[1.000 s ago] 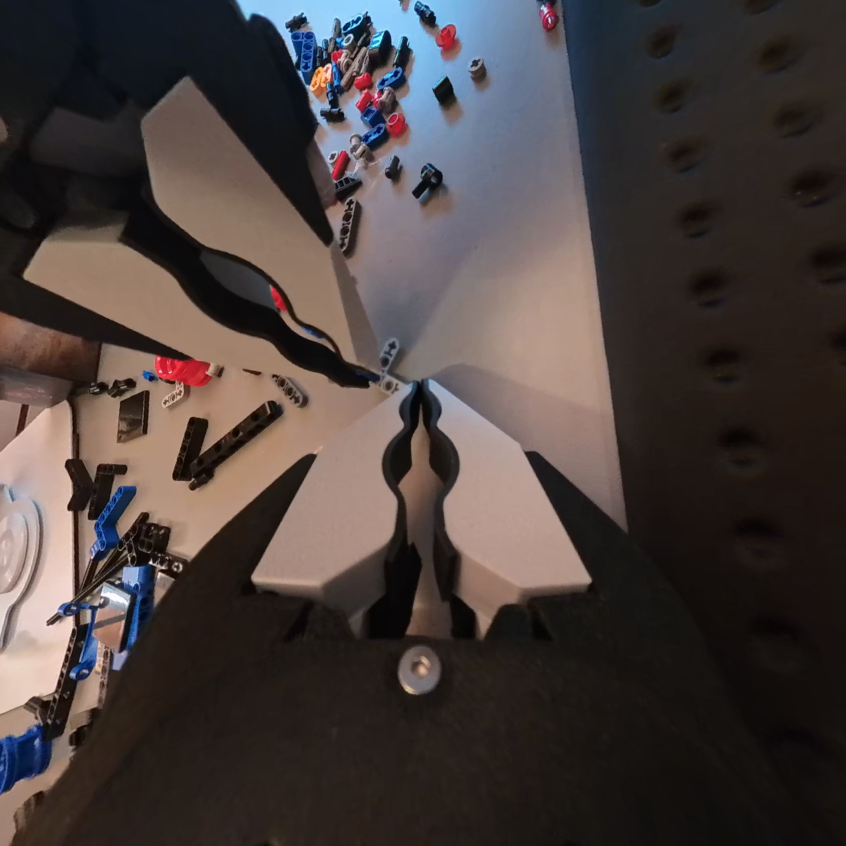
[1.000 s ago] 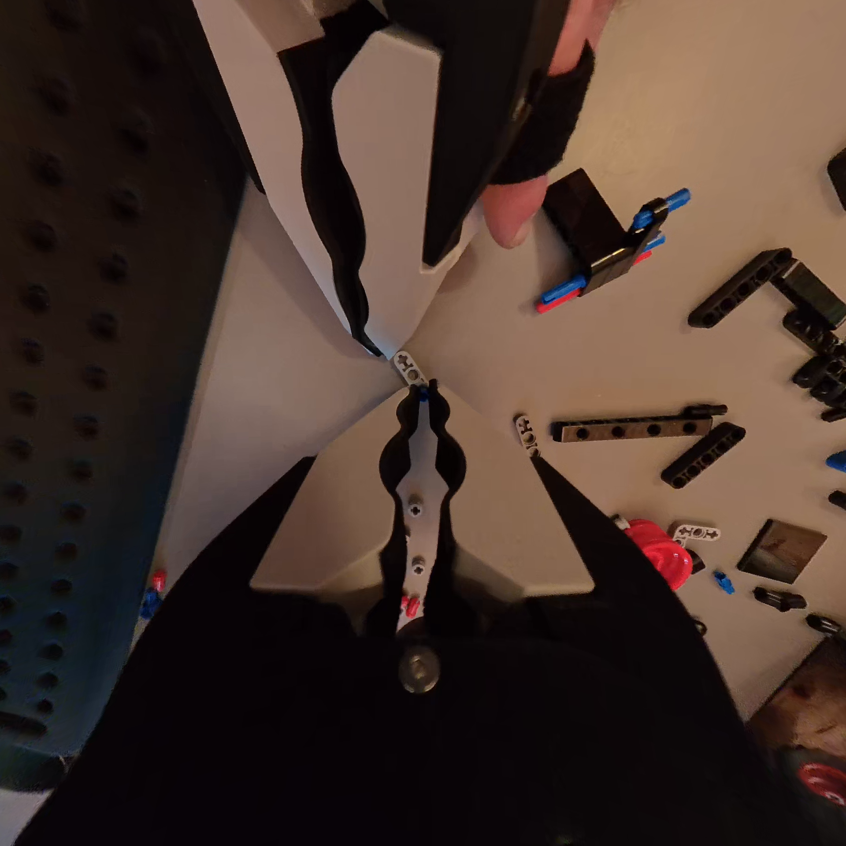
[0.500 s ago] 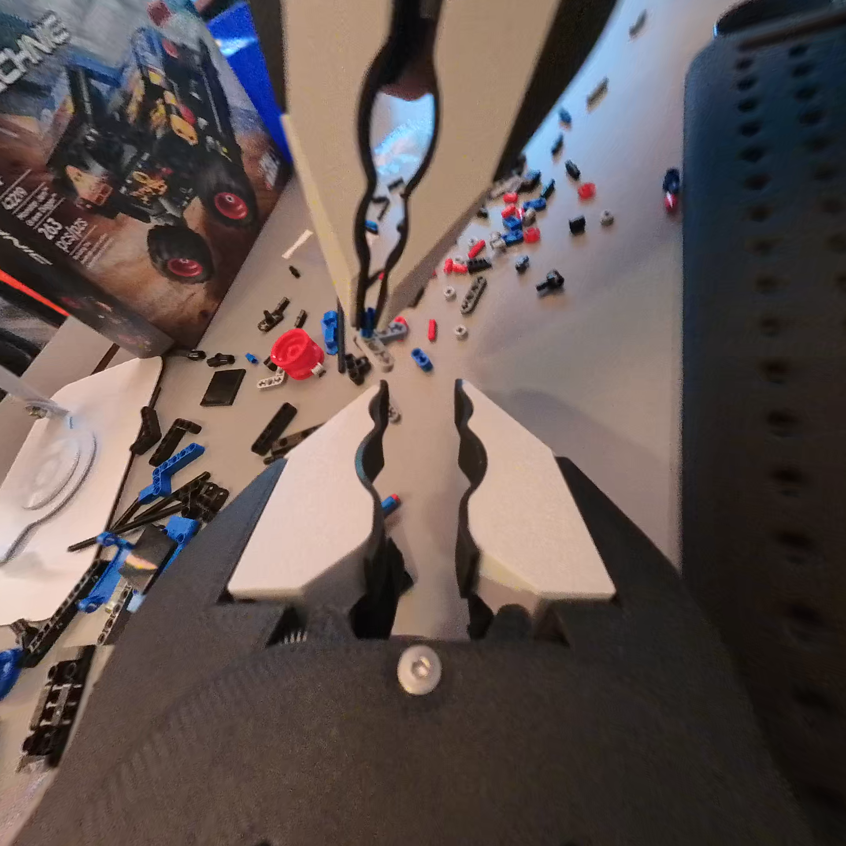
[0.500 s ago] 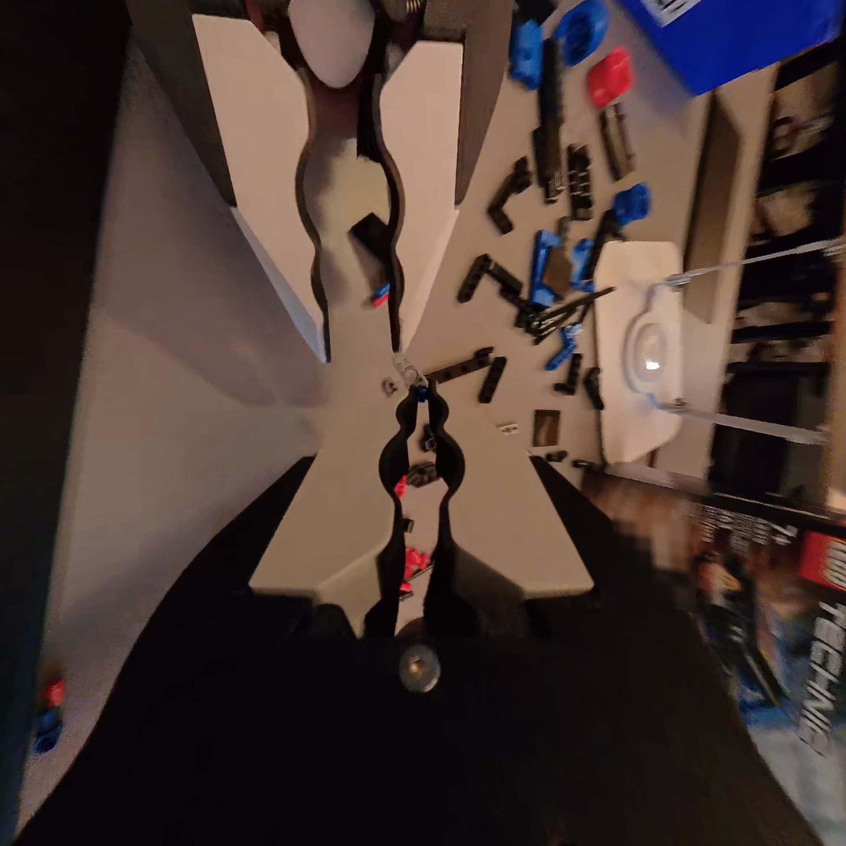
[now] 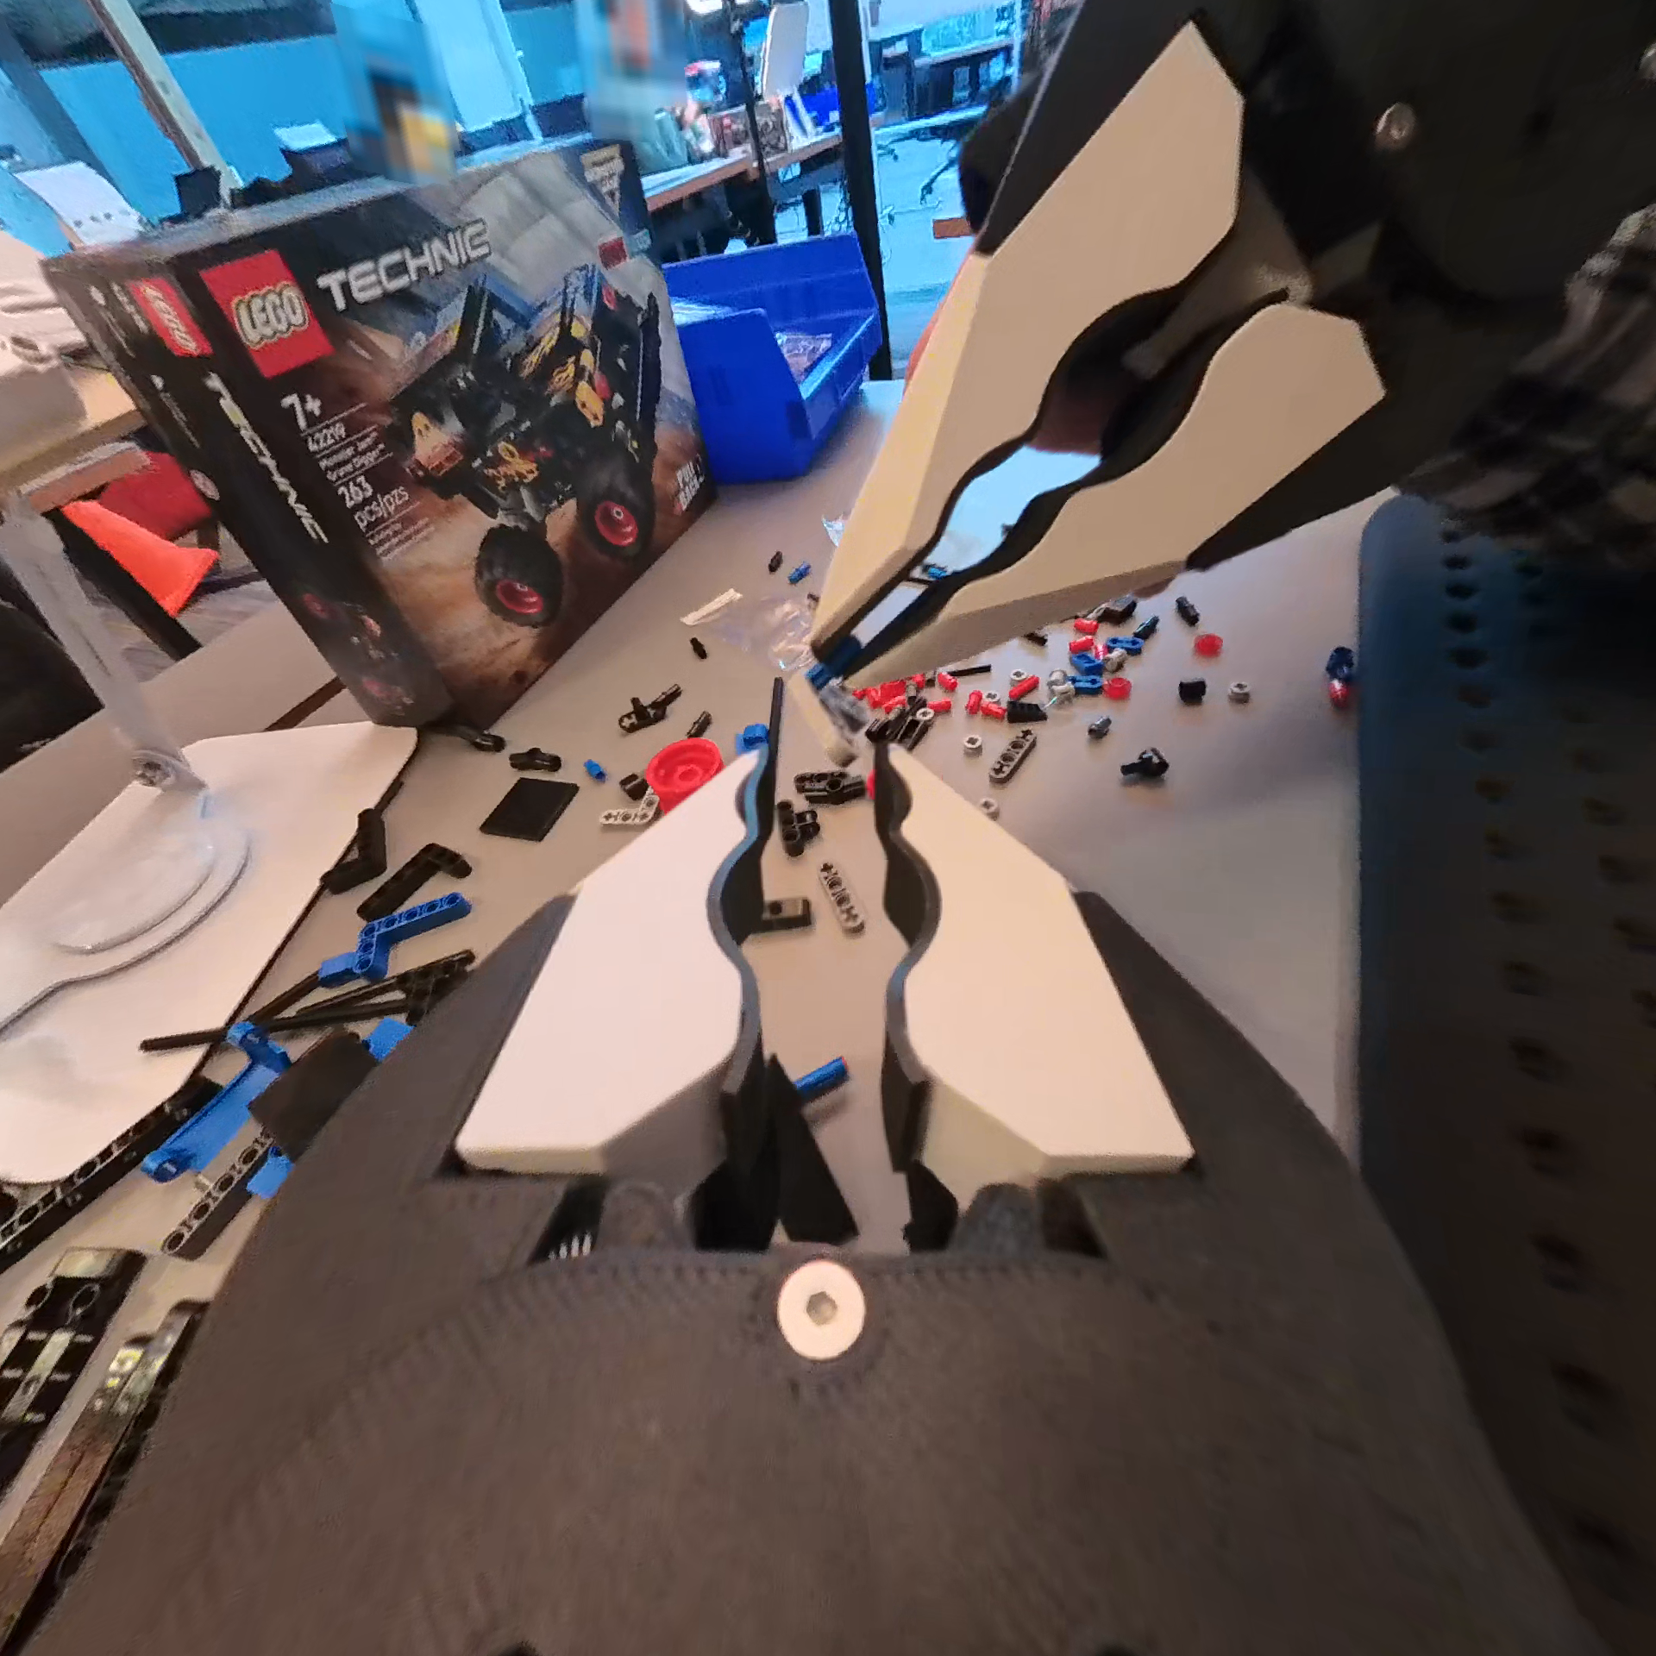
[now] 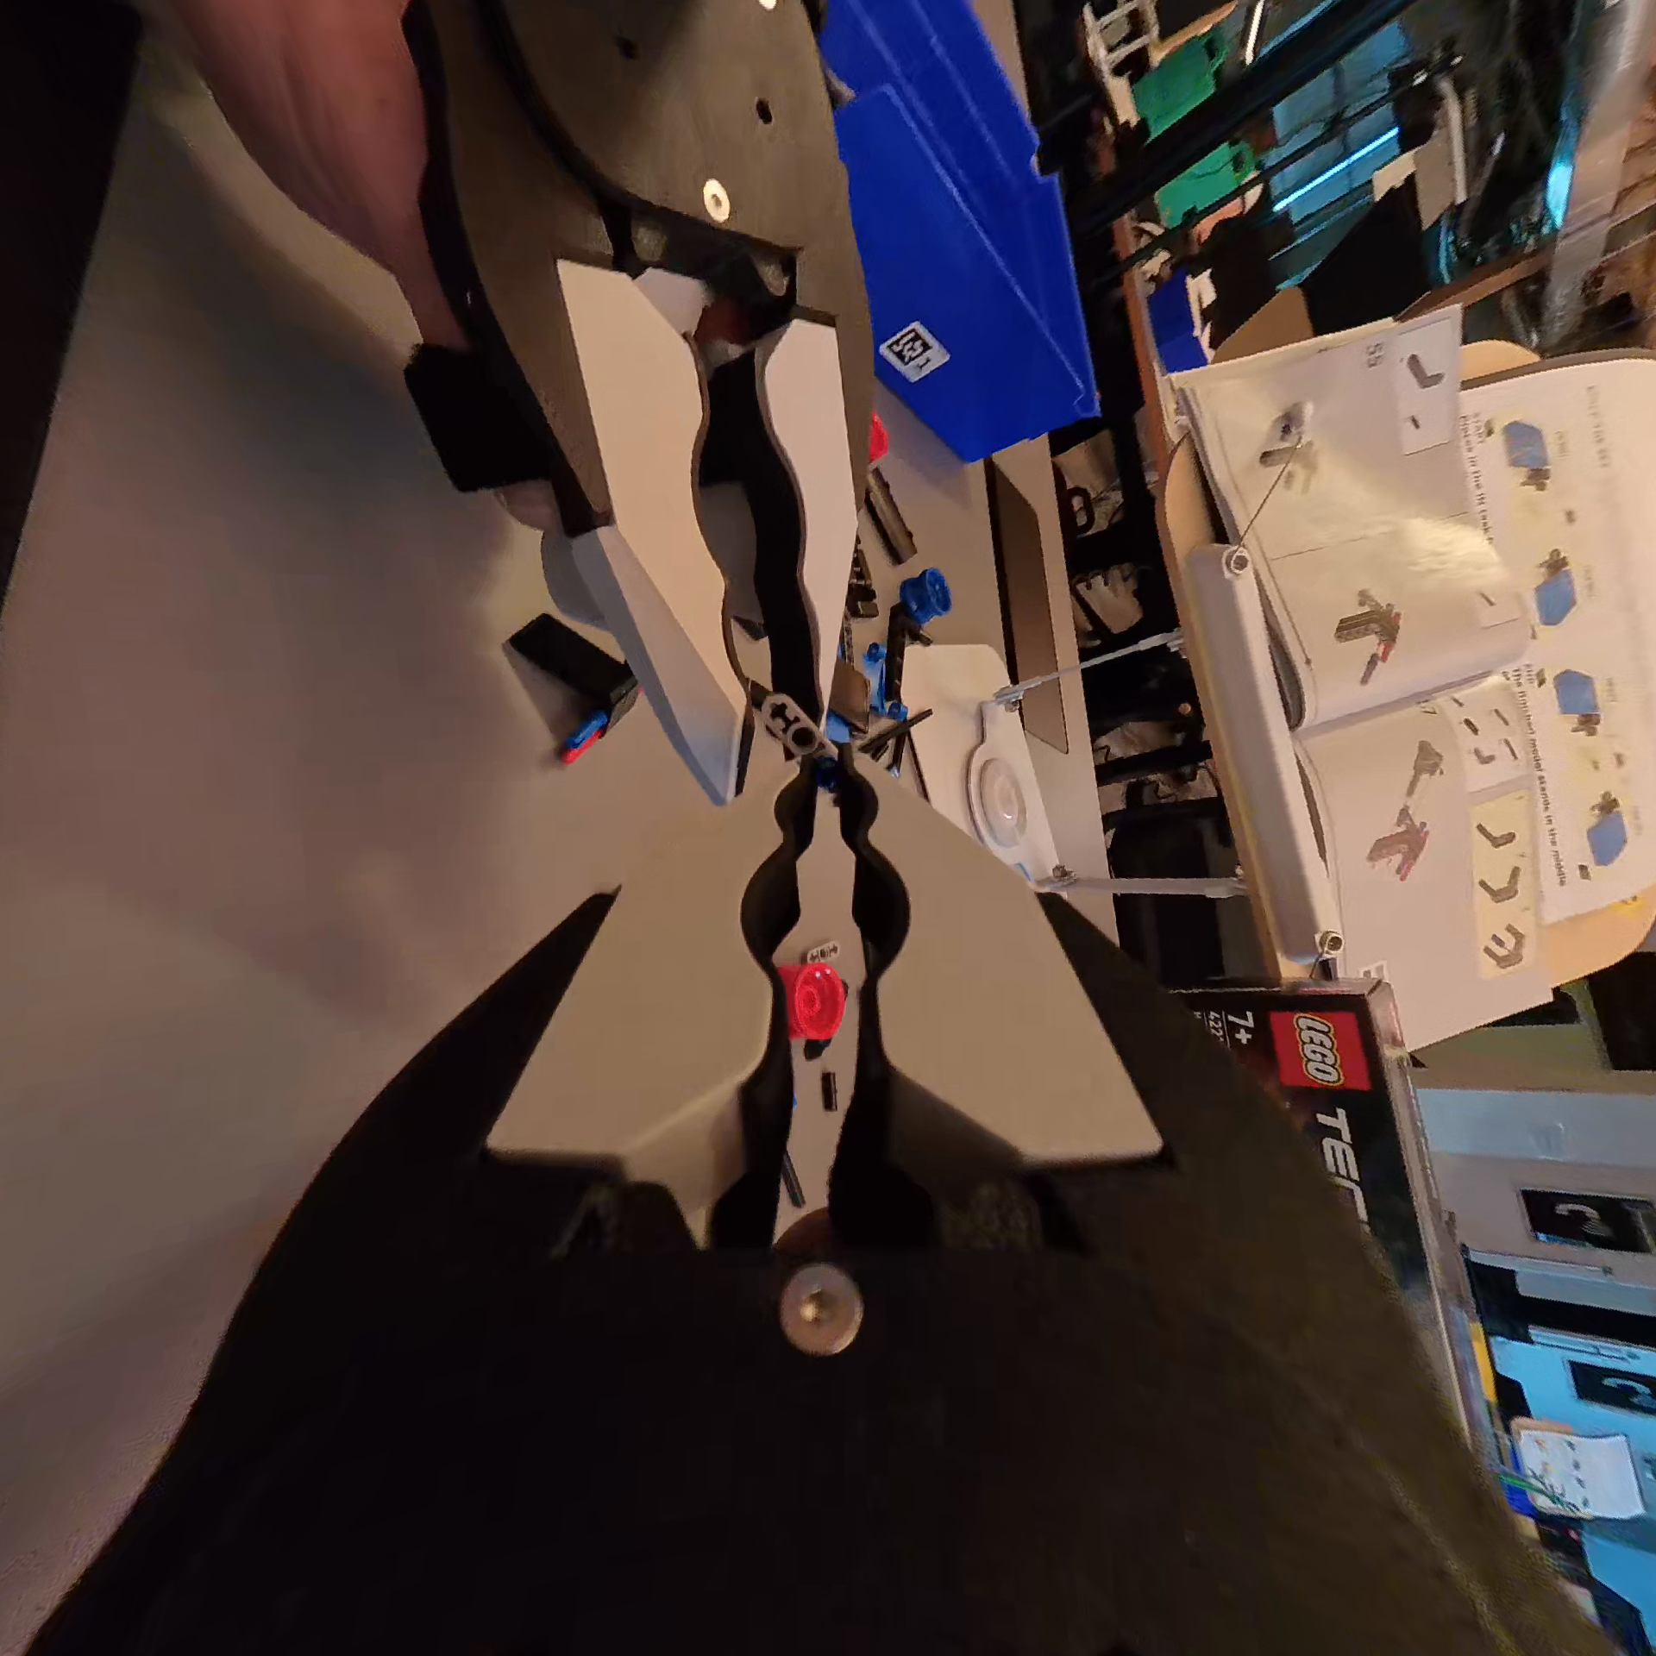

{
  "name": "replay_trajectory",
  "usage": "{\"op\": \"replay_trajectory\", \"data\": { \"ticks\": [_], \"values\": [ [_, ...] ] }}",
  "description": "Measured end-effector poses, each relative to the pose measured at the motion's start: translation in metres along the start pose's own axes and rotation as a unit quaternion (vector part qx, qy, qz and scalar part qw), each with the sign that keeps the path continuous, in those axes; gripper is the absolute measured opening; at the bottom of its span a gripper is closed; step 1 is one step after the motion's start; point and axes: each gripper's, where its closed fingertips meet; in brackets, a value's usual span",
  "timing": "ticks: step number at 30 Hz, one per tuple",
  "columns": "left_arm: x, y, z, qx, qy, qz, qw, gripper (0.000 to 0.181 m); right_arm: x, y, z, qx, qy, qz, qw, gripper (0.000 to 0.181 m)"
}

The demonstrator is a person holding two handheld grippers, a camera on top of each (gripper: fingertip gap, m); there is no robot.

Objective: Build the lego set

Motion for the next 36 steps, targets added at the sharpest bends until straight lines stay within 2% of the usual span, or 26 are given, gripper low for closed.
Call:
{"op": "replay_trajectory", "data": {
  "ticks": [3,9,17,23,36],
  "values": [
    [0.002,0.002,0.005,-0.016,0.012,0.000,1.000,0.010,-0.002,-0.001,0.001,-0.008,0.010,-0.007,1.000,0.002],
    [0.004,0.000,0.008,-0.021,0.020,0.005,1.000,0.006,-0.001,0.003,0.004,-0.048,0.037,-0.016,0.998,0.001],
    [0.011,-0.008,0.017,-0.037,0.038,0.031,0.998,0.000,0.000,0.007,0.002,-0.119,0.063,-0.016,0.991,0.009],
    [0.011,-0.010,0.018,-0.046,0.040,0.039,0.997,0.001,0.004,0.012,-0.002,-0.201,0.095,0.003,0.975,0.020],
    [0.011,-0.007,0.021,-0.058,0.051,0.034,0.996,0.000,0.007,0.011,-0.001,-0.293,0.154,0.042,0.943,0.026]
  ]
}}
Point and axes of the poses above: each gripper's, where its closed fingertips meet, x back along the fingers, z out of its top, y = z × x across the jaws, and after that the axes turned 6 degrees about x, right-handed
